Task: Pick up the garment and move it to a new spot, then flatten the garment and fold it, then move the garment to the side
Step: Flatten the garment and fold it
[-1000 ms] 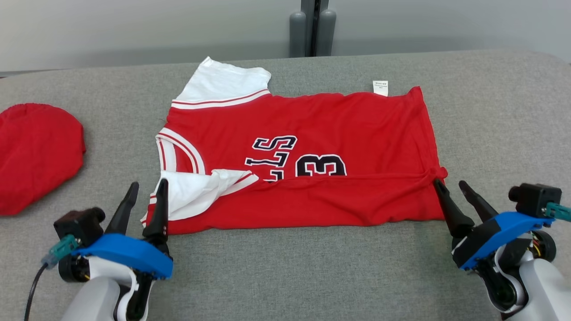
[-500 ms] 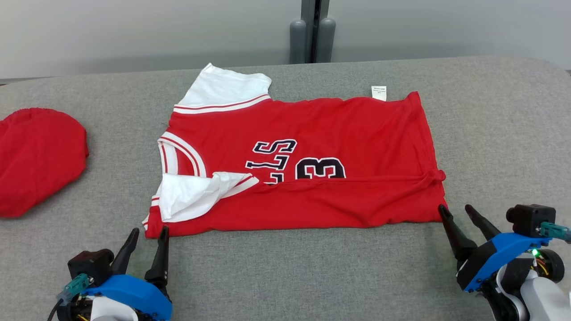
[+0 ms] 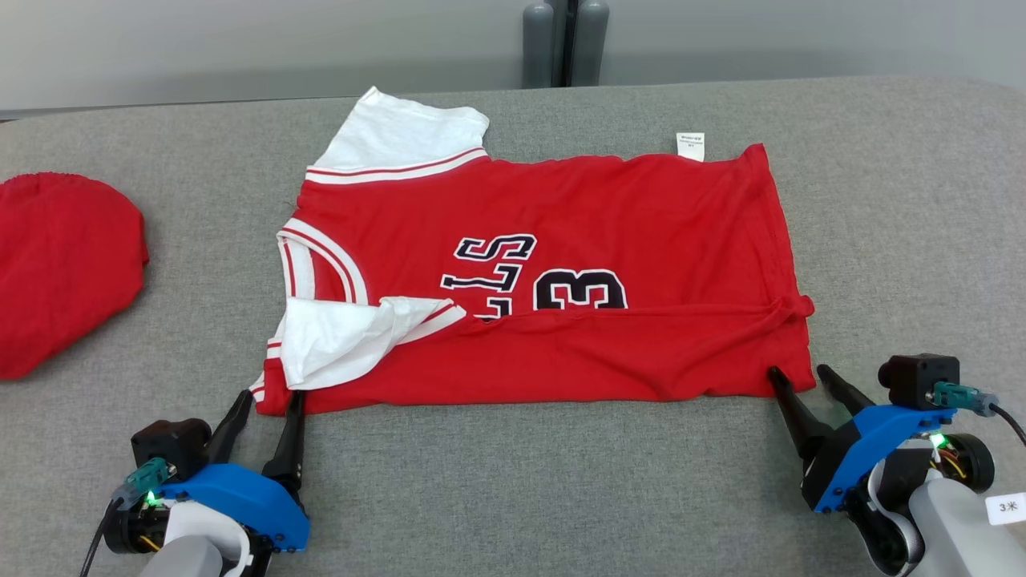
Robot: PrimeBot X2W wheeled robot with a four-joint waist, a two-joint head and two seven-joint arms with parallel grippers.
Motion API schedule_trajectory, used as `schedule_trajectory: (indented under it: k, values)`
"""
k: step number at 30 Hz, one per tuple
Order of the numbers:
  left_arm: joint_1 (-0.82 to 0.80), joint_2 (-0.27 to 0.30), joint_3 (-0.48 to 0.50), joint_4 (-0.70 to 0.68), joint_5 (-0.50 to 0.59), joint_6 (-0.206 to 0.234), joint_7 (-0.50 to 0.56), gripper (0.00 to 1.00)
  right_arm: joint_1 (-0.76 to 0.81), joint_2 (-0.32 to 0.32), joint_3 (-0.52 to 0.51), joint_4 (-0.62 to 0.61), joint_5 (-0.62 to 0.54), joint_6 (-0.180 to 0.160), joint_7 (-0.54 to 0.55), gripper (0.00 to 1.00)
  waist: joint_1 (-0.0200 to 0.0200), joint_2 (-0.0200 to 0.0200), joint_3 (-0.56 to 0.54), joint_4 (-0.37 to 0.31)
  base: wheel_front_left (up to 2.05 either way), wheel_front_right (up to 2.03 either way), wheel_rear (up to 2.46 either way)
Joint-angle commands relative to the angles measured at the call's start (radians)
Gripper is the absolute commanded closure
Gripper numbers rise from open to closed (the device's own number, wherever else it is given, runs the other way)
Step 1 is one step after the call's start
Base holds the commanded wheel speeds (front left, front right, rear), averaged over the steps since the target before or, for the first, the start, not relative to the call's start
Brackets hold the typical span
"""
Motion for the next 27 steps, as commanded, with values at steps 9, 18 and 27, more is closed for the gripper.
schedule_trajectory:
  k: [9, 18, 27]
  values:
    - [-0.056, -0.04, -0.033, 0.109, -0.026, -0.02, -0.006, 1.0, -0.055, 0.028, 0.039, 0.083, 0.023, 0.001, -0.032, 1.0, 0.0, -0.0001, -0.004, 0.002, 0.0, 0.0, 0.0]
    - [-0.013, -0.035, -0.009, 0.057, -0.06, -0.025, -0.03, 1.0, 0.004, 0.001, 0.051, 0.059, 0.064, 0.001, -0.115, 1.0, 0.0, -0.0001, -0.069, 0.008, 0.0, 0.0, 0.0]
    - [0.176, -0.015, 0.043, -0.182, -0.061, 0.024, -0.034, 1.0, 0.185, -0.04, 0.014, -0.11, 0.1, 0.0, -0.108, 1.0, 0.0, -0.0001, -0.14, 0.02, 0.0, 0.0, 0.0]
